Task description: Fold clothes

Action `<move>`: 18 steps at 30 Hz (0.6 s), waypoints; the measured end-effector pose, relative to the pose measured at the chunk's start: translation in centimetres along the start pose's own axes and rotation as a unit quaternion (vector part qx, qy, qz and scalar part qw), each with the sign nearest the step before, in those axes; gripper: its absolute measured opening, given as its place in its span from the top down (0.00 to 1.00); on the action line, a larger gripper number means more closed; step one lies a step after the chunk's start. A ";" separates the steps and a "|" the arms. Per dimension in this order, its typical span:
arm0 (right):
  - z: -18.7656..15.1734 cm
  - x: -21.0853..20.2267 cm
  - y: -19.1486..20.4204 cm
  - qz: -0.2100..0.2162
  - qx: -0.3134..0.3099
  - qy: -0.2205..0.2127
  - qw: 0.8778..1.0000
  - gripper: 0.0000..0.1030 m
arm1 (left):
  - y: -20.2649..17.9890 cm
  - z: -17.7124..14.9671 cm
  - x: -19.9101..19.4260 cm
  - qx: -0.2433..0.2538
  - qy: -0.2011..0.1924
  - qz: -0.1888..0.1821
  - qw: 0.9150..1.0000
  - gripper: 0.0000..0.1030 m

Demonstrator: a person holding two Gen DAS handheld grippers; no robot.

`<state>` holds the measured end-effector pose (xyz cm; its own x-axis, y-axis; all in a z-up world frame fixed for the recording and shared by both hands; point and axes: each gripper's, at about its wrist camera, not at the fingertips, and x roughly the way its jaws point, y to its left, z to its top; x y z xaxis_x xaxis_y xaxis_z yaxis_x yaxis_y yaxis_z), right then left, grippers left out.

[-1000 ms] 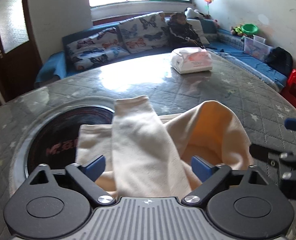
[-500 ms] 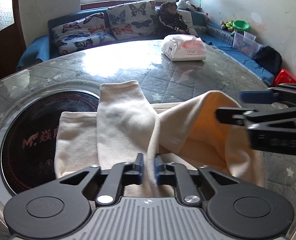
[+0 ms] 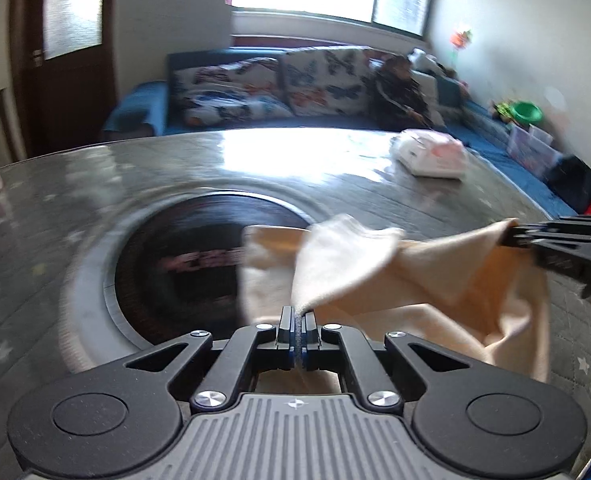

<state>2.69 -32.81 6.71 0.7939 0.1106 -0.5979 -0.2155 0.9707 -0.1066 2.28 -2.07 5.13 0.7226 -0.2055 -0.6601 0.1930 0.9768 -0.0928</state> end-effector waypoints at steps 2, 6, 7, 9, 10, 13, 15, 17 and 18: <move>-0.7 -1.6 -0.8 -0.019 0.016 -0.013 1.000 0.97 | 1.2 -0.7 -1.4 -0.012 -0.006 0.012 1.000 0.97; -2.0 -4.8 -2.5 -0.056 0.047 -0.039 0.997 0.97 | 3.5 -2.7 -3.7 -0.037 -0.005 0.030 0.999 0.97; -2.3 -5.6 -3.0 -0.066 0.055 -0.046 0.995 0.97 | 3.9 -3.3 -4.2 -0.043 -0.003 0.033 0.999 0.97; -3.4 -7.0 -4.0 -0.082 0.079 -0.047 0.992 0.97 | 4.8 -4.5 -4.9 -0.055 0.007 0.035 0.998 0.97; -4.0 -7.5 -4.4 -0.088 0.089 -0.042 0.991 0.97 | 5.2 -5.1 -5.3 -0.062 0.012 0.035 0.997 0.97; -6.0 -8.3 -5.7 -0.100 0.111 -0.016 0.989 0.96 | 6.2 -6.9 -5.7 -0.073 0.035 0.044 0.996 0.97; -7.4 -8.5 -6.4 -0.102 0.118 0.008 0.988 0.90 | 7.0 -7.9 -5.8 -0.080 0.053 0.046 0.994 0.97; -8.7 -8.7 -7.1 -0.104 0.124 0.033 0.986 0.82 | 7.8 -8.9 -5.9 -0.089 0.069 0.046 0.993 0.97; -9.4 -8.8 -7.5 -0.105 0.128 0.045 0.985 0.77 | 8.0 -9.3 -6.0 -0.090 0.074 0.044 0.992 0.95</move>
